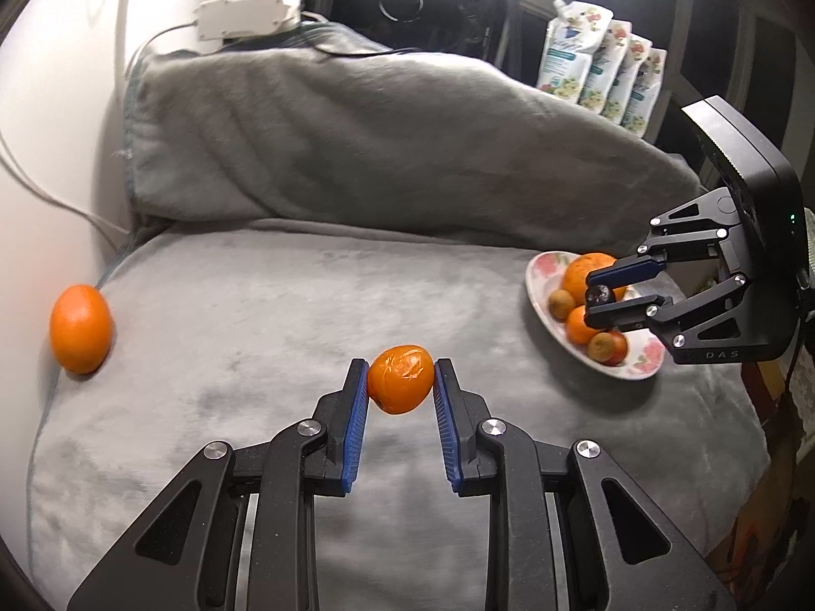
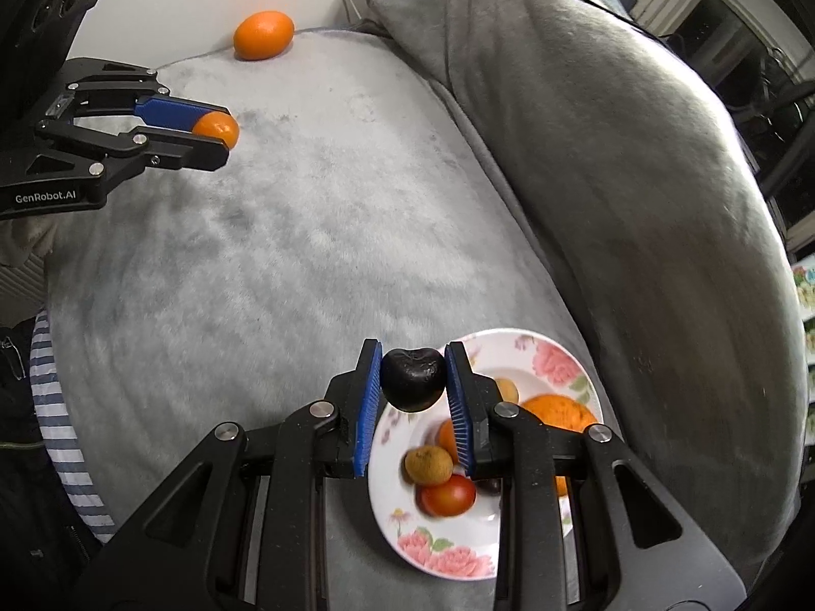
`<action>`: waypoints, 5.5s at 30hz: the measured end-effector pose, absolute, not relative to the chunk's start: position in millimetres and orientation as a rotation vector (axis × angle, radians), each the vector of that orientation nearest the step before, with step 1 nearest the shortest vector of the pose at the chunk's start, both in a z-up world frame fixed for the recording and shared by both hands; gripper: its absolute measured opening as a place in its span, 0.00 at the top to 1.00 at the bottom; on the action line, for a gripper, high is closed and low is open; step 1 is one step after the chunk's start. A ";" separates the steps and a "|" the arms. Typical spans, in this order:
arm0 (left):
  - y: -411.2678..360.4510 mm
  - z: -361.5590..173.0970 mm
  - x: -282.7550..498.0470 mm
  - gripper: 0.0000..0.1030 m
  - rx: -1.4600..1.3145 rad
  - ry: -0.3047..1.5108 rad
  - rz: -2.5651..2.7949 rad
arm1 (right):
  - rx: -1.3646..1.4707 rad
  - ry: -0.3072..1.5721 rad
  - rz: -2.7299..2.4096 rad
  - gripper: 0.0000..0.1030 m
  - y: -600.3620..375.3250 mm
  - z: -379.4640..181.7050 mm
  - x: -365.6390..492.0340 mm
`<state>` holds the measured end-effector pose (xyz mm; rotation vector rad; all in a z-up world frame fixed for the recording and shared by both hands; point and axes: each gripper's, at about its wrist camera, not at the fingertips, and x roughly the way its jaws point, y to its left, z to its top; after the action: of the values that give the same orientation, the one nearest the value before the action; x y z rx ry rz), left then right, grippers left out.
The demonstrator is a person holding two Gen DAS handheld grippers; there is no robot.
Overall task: Organize fruits
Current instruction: 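Grasp the dark plum with the right gripper while the left gripper grasps the small orange, then carry the plum to the plate with the right gripper while the left gripper carries the small orange there, then open both grippers over the plate, releasing plum and small orange, then move both grippers toward the large orange lying against the wall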
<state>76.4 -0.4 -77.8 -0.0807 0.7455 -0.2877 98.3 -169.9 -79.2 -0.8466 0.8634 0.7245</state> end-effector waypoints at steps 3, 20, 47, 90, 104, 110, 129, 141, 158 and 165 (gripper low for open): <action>-11.9 -73.4 75.8 0.77 -0.075 0.739 -0.309 | -0.820 0.854 0.716 0.74 -178.7 -80.7 97.2; -76.8 -64.0 86.8 0.77 -0.067 0.724 -0.418 | -0.515 0.778 0.634 0.74 -261.2 -69.6 90.8; -145.0 -77.3 138.3 0.77 -0.035 0.751 -0.468 | -0.110 0.675 0.553 0.74 -338.7 -106.3 84.8; -151.6 -72.2 141.1 0.26 -0.029 0.715 -0.468 | -0.140 0.650 0.554 0.23 -331.5 -107.6 86.2; -131.7 -59.7 131.1 0.24 -0.029 0.688 -0.408 | -0.181 0.625 0.510 0.08 -316.4 -98.0 84.3; -120.5 -53.4 126.6 0.24 -0.038 0.673 -0.392 | -0.201 0.609 0.490 0.06 -305.4 -92.5 83.1; -69.9 -34.5 108.3 0.24 -0.083 0.607 -0.310 | -0.260 0.582 0.519 0.06 -256.2 -74.1 82.1; -17.9 -32.7 99.5 0.24 -0.120 0.581 -0.216 | -0.259 0.577 0.573 0.06 -211.5 -62.8 97.1; 78.7 -48.4 79.1 0.24 -0.217 0.552 -0.042 | -0.223 0.605 0.740 0.06 -117.1 -57.2 131.1; 117.4 -67.1 76.1 0.24 -0.278 0.573 0.036 | -0.234 0.627 0.833 0.06 -67.3 -59.9 140.4</action>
<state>76.1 117.4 -67.1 -0.2781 0.5729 0.0361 140.4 -67.3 -59.9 -0.2337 0.6274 0.8329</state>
